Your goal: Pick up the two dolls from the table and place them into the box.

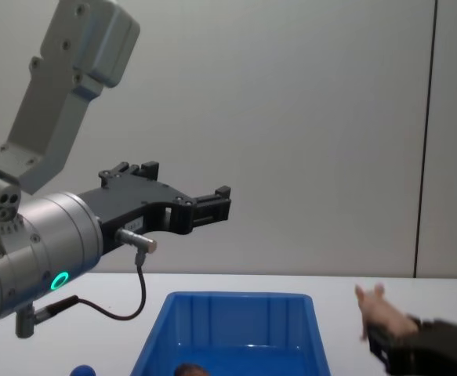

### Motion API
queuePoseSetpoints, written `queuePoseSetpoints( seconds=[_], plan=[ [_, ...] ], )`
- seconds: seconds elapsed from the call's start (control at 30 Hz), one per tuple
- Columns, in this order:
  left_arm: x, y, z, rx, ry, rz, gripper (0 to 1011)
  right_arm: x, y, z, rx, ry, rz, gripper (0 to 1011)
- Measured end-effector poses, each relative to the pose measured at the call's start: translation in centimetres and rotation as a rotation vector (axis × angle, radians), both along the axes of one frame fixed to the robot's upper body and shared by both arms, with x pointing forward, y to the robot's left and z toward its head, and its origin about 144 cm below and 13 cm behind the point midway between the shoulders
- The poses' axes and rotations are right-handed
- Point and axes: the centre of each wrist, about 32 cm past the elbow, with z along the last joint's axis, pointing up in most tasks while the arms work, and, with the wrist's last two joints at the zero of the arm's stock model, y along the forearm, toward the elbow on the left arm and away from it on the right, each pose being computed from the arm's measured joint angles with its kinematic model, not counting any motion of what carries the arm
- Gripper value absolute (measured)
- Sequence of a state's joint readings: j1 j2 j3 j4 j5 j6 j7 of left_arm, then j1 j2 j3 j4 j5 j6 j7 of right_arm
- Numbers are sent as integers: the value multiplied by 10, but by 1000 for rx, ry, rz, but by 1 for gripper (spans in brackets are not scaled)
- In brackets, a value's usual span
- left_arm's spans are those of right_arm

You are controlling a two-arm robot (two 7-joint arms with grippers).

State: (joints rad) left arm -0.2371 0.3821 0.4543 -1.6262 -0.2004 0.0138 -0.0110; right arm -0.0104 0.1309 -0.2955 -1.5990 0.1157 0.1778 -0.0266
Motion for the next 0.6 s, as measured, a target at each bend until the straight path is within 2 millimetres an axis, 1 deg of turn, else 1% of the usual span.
queuePoseSetpoints(
  seconds=[0.23,0.47,0.6],
  plan=[
    [0,0,0,0,0,0,1001,5,0,17,24,-82,55,379],
    [0,0,0,0,0,0,1001,15,3,29,43,-129,136,379],
    [0,0,0,0,0,0,1001,20,7,32,48,-137,176,379]
  ],
)
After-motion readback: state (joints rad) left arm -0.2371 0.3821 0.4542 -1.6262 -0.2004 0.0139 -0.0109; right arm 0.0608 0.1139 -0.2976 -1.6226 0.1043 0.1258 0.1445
